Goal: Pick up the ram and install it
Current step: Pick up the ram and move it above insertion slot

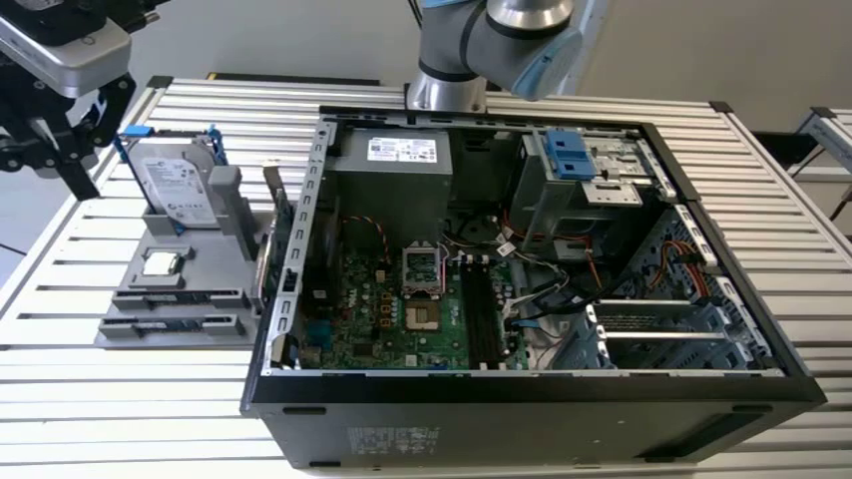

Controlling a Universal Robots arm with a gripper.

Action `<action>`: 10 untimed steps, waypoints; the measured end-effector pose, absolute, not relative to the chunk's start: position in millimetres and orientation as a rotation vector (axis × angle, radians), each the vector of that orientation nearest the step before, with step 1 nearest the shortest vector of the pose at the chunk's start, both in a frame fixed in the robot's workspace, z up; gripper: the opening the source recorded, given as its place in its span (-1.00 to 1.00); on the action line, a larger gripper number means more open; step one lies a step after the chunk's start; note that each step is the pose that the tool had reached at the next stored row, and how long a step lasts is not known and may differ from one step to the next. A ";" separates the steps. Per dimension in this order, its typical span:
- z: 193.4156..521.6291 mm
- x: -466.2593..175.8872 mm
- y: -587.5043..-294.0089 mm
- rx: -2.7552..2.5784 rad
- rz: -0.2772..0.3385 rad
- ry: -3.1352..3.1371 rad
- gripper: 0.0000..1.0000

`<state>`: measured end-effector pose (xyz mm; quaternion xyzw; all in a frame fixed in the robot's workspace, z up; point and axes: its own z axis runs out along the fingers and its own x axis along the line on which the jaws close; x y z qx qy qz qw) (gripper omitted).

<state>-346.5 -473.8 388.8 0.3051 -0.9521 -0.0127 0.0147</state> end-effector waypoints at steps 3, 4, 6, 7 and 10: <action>388.8 -346.5 -473.8 0.986 -0.037 -2.951 -1.00; 388.8 -346.5 -473.8 0.998 -0.035 -2.946 -1.00; 388.9 -346.5 -473.8 1.022 -0.034 -2.937 -1.00; 388.8 -346.5 -473.8 1.034 -0.033 -2.933 -1.00; 388.8 -346.5 -473.8 1.071 -0.030 -2.919 -1.00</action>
